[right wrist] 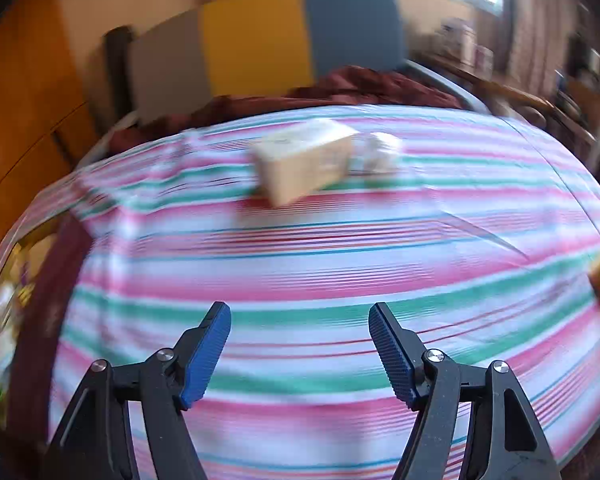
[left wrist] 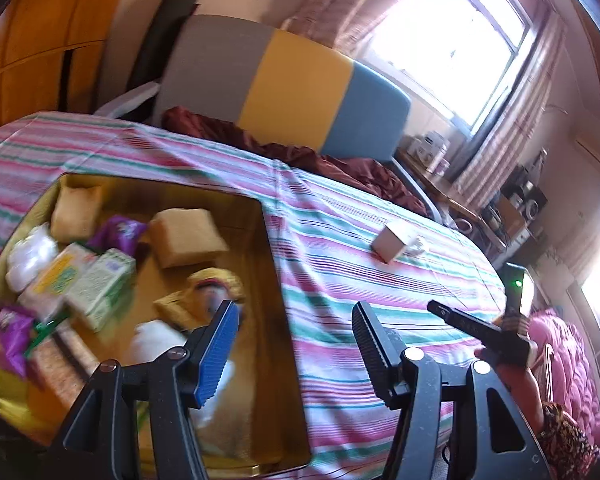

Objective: Organize objects
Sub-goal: 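Move both open tools back toward the cream box and white bundle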

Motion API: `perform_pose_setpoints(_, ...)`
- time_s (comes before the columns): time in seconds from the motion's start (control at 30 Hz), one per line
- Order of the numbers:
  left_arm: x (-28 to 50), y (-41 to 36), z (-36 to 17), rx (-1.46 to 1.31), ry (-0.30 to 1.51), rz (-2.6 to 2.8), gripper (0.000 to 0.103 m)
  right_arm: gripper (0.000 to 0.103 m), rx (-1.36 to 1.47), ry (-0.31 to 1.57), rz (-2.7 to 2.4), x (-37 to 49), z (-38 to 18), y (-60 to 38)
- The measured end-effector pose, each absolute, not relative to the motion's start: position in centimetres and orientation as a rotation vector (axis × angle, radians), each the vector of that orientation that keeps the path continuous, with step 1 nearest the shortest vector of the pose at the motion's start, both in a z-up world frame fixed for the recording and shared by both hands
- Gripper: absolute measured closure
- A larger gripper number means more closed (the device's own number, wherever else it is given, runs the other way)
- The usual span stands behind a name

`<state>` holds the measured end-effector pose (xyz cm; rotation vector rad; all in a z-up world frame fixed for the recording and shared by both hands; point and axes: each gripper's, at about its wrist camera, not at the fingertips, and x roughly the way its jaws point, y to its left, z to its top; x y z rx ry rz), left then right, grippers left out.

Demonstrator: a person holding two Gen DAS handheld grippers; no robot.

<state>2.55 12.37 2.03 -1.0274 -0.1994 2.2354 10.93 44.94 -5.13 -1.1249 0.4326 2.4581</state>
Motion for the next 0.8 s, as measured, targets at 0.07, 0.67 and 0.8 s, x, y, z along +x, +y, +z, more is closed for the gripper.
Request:
perform_pose_setpoints(0.07, 2.9, 14.0, 2.1, -1.025, -0.162, 2.211, 0.043, 0.028, -1.097, 0.443, 2.418, 11.2, -5.3, 46.7)
perform_pose_setpoints(0.67, 5.9, 21.5, 0.0, -1.046, 0.028, 2.037, 0.043, 0.029, -0.923, 0.561, 2.323, 3.0, -4.2, 58.6)
perform_pose_setpoints(0.8, 5.5, 21.6, -0.4, -1.071, 0.032, 2.051, 0.043, 0.033, -0.945, 0.630, 2.304, 0.0, -4.8, 60.7)
